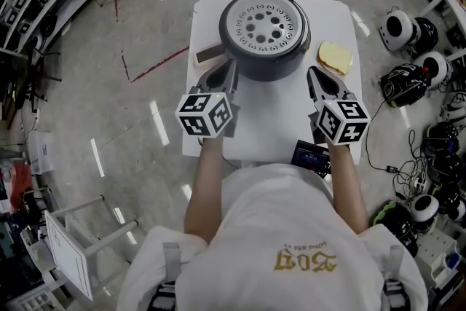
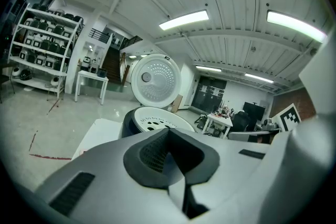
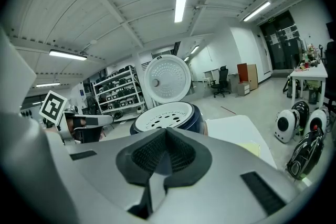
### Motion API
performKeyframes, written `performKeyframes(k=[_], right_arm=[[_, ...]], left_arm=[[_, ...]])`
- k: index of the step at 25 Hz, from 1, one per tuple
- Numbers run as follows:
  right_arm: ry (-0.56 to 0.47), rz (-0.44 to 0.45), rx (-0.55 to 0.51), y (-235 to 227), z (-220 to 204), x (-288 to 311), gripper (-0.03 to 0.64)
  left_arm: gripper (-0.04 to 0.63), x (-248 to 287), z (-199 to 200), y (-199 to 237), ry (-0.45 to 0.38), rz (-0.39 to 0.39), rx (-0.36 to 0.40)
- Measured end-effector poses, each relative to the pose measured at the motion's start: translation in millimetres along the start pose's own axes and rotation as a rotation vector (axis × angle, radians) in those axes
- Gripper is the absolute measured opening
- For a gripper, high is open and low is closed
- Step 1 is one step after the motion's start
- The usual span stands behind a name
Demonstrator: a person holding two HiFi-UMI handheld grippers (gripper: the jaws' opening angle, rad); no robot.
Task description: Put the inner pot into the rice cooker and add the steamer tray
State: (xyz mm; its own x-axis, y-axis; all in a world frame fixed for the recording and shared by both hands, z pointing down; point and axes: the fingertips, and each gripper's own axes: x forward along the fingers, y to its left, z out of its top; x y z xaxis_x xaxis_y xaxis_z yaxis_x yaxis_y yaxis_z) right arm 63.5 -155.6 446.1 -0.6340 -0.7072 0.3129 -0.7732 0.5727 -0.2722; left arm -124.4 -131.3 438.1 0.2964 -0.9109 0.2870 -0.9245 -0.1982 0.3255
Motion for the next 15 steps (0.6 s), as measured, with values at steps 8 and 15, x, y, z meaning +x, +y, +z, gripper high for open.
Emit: performKeyframes(k=[8, 15], right_arm=[[0.007, 0.011, 0.012, -1.9, -3.9, -3.5, 0.011], [0.012, 0.024, 0.019, -0.4, -7.2, -3.7, 0.011]], left_arm=[[0.015, -0.1, -3.4, -3.8, 0.002, 0.001, -0.010], [0.015, -0.3, -3.6, -5.4, 0.002, -0.005, -0.012]])
